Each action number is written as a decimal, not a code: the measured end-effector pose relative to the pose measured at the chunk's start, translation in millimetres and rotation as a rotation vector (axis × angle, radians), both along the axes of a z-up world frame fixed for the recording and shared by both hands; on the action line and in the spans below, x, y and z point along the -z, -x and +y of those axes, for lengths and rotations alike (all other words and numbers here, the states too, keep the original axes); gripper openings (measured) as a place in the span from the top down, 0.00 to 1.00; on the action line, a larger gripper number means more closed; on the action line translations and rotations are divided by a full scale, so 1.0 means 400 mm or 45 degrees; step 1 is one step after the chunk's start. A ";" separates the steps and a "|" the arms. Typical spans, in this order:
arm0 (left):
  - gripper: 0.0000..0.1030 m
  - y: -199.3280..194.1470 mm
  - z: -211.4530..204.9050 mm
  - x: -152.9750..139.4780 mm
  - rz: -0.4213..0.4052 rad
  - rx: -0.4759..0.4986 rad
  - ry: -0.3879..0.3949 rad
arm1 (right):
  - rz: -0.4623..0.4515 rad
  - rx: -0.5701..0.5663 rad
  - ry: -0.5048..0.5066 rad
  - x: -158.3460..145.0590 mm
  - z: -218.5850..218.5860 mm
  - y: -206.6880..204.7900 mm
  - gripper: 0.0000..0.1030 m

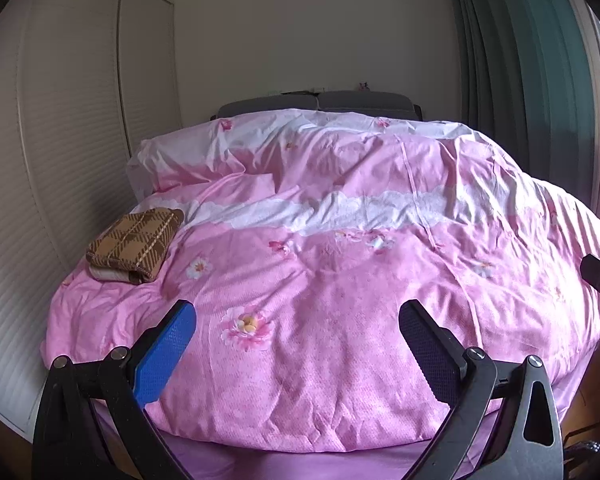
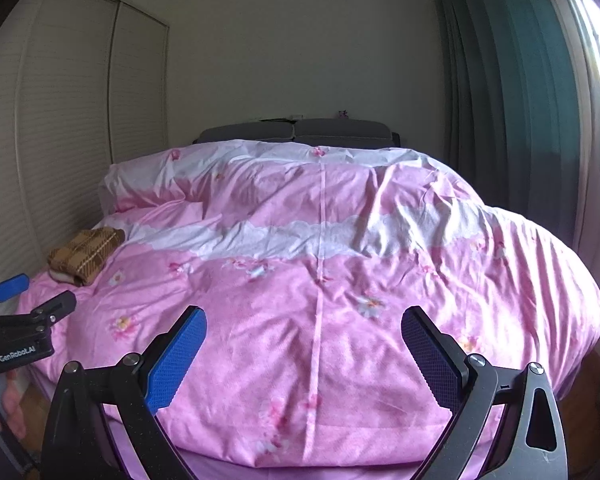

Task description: Fold small clothes

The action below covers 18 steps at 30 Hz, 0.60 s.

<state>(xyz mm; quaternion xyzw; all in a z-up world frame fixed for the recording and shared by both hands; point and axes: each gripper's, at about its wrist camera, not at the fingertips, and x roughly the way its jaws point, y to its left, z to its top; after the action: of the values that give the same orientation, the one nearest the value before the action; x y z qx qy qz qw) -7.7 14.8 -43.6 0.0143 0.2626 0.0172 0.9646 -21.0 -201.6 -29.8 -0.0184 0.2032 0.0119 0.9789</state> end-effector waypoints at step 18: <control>0.00 -0.007 0.011 0.018 0.011 0.002 -0.020 | 0.001 -0.005 0.008 0.006 0.003 -0.003 0.04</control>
<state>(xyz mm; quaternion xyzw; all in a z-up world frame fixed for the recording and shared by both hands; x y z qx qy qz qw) -4.7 19.4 -50.8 0.0223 0.2668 0.0185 0.9633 -19.8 -200.4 -32.3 -0.0218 0.2034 0.0133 0.9788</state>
